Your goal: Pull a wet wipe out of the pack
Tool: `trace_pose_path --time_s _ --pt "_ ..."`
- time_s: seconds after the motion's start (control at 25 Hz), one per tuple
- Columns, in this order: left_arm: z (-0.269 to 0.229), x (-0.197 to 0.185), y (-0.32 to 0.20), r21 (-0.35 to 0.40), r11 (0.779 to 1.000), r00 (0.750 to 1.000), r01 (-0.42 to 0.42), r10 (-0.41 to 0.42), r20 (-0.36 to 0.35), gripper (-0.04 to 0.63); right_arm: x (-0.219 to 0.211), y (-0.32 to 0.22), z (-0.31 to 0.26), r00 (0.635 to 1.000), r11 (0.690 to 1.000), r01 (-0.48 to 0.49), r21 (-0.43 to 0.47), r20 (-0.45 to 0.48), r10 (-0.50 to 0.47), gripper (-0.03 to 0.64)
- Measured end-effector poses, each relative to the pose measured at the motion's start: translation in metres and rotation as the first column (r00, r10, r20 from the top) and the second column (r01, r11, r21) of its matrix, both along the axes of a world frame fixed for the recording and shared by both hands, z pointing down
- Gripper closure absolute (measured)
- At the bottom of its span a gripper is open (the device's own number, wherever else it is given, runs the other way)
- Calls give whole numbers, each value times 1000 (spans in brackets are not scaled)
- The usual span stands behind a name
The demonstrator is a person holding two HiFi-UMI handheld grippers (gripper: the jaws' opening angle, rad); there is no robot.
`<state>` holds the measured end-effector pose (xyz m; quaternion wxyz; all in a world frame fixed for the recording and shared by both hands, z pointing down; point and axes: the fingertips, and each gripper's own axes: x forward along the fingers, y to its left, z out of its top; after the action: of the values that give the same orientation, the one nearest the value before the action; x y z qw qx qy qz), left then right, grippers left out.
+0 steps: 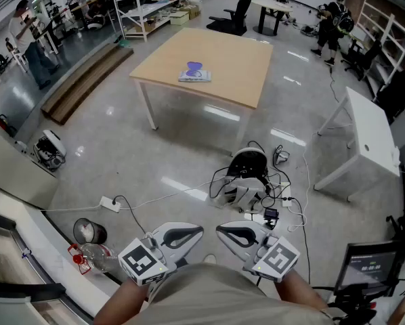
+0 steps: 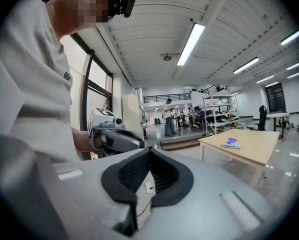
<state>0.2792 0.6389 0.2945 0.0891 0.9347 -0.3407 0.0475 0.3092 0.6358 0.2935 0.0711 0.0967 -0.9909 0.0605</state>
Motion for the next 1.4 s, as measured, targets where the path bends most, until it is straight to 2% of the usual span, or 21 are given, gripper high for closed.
trace_pose_path --time_s 0.24,0.56,0.72,1.0,1.4 --pt "7 4 3 -10 1000 1000 4 -4 5 589 7 0 9 1000 1000 -28 -4 -3 28 615" --pt "24 -30 -20 -62 998 1000 20 -21 -18 591 -21 -21 24 999 999 -34 -41 -29 33 615" --pt "21 -43 -46 -42 999 1000 -10 9 -24 591 -36 -47 24 998 997 -63 -55 -29 61 615" --pt "16 -99 -95 -31 998 998 -52 51 -48 591 -99 -95 22 995 996 -76 -39 -70 73 615" --pt "10 -196 -140 -19 999 999 -37 36 -29 591 -203 -141 16 995 999 -39 -25 -97 37 615"
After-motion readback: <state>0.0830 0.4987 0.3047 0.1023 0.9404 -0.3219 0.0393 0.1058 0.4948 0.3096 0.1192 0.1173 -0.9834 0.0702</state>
